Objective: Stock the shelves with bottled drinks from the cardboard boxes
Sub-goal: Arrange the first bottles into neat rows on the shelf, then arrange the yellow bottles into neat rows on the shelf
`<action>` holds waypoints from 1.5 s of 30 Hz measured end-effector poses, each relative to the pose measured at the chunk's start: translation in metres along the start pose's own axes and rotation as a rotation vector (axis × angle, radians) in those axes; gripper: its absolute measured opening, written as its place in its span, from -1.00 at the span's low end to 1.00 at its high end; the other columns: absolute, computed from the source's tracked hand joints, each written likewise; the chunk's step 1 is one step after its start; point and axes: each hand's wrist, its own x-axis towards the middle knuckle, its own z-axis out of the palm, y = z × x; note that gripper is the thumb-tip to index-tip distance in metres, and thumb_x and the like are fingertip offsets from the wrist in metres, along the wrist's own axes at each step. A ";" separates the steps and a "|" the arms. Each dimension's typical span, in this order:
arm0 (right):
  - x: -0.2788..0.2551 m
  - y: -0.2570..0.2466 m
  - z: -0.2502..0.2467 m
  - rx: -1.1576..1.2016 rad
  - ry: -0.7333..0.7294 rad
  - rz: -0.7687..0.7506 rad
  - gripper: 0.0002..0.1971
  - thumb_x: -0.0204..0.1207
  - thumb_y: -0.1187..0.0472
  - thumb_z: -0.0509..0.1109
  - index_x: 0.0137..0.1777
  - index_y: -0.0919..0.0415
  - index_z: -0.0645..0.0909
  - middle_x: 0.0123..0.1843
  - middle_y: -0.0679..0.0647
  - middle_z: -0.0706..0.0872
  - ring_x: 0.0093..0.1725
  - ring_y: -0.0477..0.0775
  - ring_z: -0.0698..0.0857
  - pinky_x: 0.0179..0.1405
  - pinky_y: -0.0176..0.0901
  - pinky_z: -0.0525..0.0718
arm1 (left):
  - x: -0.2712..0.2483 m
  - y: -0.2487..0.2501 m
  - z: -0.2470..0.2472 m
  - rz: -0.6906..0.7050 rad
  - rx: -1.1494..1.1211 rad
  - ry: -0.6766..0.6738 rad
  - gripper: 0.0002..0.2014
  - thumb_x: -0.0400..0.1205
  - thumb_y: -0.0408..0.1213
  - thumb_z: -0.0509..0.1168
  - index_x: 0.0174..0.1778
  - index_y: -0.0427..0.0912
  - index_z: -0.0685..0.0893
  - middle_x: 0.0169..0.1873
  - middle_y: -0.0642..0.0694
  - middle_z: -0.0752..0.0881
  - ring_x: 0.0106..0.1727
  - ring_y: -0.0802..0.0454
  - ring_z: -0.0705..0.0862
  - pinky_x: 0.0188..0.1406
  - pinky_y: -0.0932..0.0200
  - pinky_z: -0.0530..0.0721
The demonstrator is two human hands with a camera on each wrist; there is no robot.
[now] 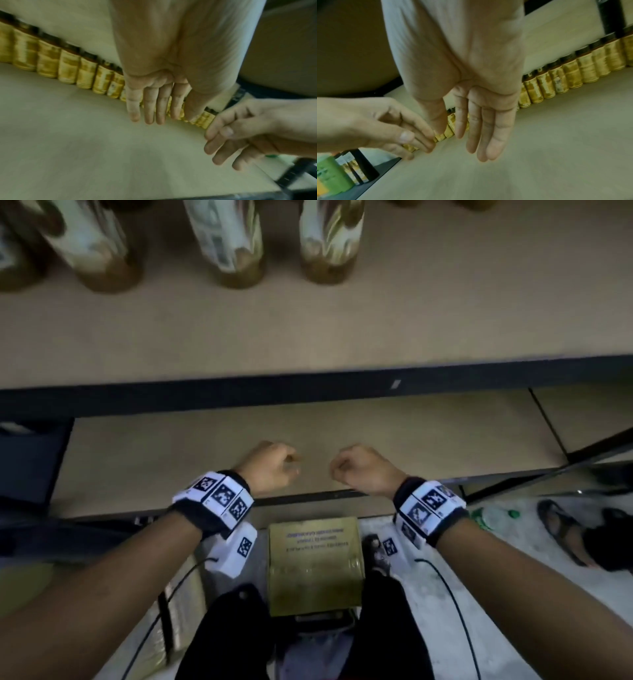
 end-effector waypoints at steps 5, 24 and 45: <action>0.090 -0.023 -0.004 -0.182 0.114 -0.153 -0.81 0.55 0.20 0.33 0.09 0.10 0.72 0.05 -0.04 0.70 0.07 -0.01 0.66 0.03 -0.23 0.52 | 0.065 -0.044 0.006 0.001 -0.085 0.232 -0.75 0.60 -0.35 0.30 0.17 -0.24 0.73 0.12 -0.14 0.75 0.19 -0.10 0.70 0.26 0.06 0.60; 0.155 -0.017 0.071 -0.639 0.206 -0.397 -0.48 0.58 -0.05 0.41 0.48 0.15 0.53 0.42 0.09 0.58 0.32 0.09 0.58 0.13 -0.18 0.49 | 0.069 -0.132 0.045 -0.091 0.249 0.598 -0.68 0.62 -0.14 0.33 0.27 -0.13 0.68 0.19 -0.10 0.72 0.21 -0.07 0.66 0.18 0.12 0.62; 0.258 -0.206 0.074 -0.622 0.460 -0.710 -0.83 0.61 0.20 0.33 0.09 0.26 0.65 0.08 0.16 0.68 0.07 0.20 0.65 -0.01 -0.07 0.61 | 0.052 -0.291 -0.062 -0.335 0.259 0.730 -0.68 0.65 -0.23 0.26 0.30 -0.25 0.60 0.25 -0.24 0.62 0.30 -0.19 0.60 0.27 0.01 0.58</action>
